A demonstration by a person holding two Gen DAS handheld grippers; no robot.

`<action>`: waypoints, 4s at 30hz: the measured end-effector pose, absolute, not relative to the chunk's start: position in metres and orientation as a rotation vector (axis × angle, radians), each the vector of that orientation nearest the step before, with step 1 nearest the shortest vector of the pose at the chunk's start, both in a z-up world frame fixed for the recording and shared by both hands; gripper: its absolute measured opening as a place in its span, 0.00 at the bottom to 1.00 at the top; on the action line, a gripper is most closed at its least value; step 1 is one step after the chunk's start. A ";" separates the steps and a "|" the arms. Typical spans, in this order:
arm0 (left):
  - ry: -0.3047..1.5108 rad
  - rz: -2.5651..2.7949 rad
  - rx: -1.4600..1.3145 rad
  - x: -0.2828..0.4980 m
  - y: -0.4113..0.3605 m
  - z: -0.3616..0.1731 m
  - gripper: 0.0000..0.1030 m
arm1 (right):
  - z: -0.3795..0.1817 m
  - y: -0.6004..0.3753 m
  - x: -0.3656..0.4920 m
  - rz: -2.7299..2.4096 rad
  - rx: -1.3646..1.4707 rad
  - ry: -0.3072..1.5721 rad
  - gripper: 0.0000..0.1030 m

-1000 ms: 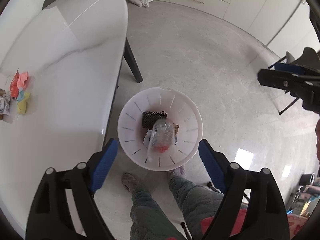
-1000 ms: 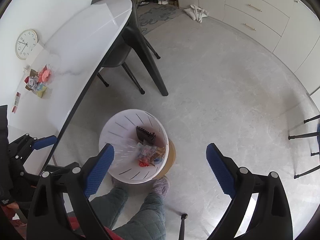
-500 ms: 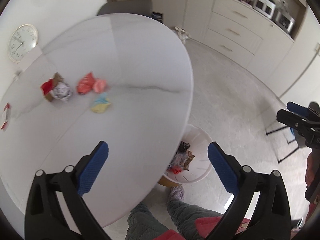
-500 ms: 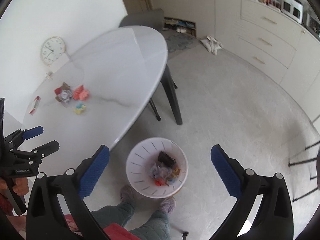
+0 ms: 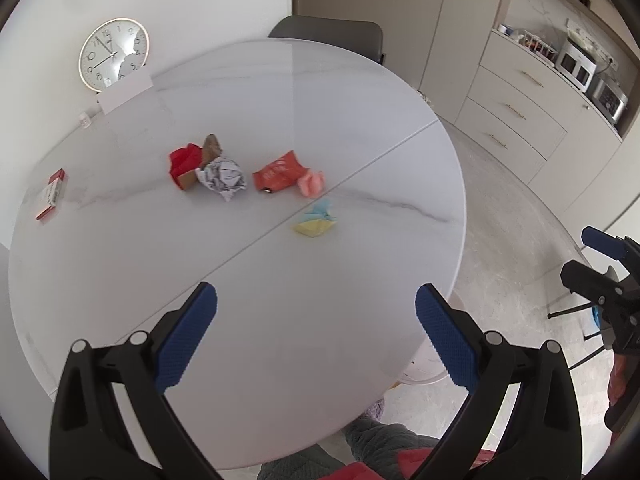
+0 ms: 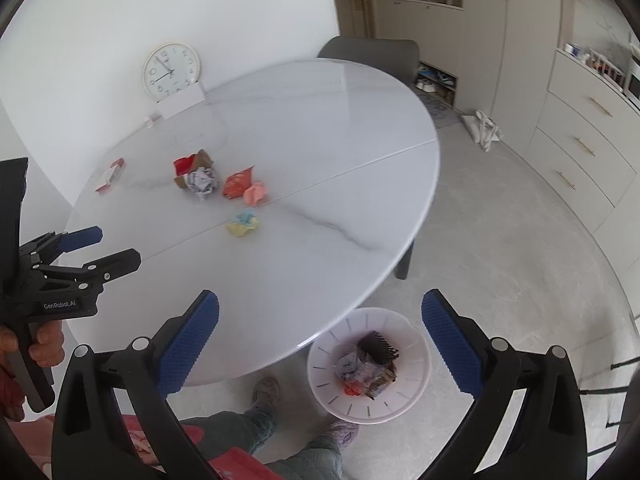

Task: Collect trash
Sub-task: 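Move both grippers back over the table toward the remaining trash, then grasp the yellow-blue wrapper with the right gripper while the left grasps the crumpled newspaper, then drop the wrapper and crumpled newspaper into the wastebasket with both grippers, then move both grippers back over the table toward the cardboard and red packet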

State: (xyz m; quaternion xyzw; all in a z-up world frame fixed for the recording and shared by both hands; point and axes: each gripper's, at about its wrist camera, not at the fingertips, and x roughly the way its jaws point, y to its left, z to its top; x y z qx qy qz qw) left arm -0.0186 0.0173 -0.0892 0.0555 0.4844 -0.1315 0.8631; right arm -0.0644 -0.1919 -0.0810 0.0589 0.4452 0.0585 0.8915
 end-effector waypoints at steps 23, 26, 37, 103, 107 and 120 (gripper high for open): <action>1.048 -0.215 0.086 0.085 0.126 -0.119 0.93 | -0.219 -0.048 0.127 0.155 0.017 1.121 0.72; 1.063 -0.226 0.086 0.100 0.125 -0.128 0.93 | -0.230 -0.042 0.133 0.146 -0.006 1.156 0.54; 1.113 -0.182 0.026 0.164 0.091 -0.171 0.88 | -0.214 -0.056 0.114 0.159 0.017 1.156 0.38; 1.288 -0.727 0.460 -0.063 -0.214 -0.231 0.48 | -0.190 -0.365 -0.133 -0.279 0.384 1.094 0.97; 1.324 -0.694 0.458 -0.054 -0.219 -0.252 0.67 | -0.194 -0.366 -0.136 -0.271 0.373 1.102 0.97; 1.216 -0.626 0.323 -0.053 -0.176 -0.174 0.87 | -0.164 -0.347 -0.130 -0.222 0.333 1.055 0.97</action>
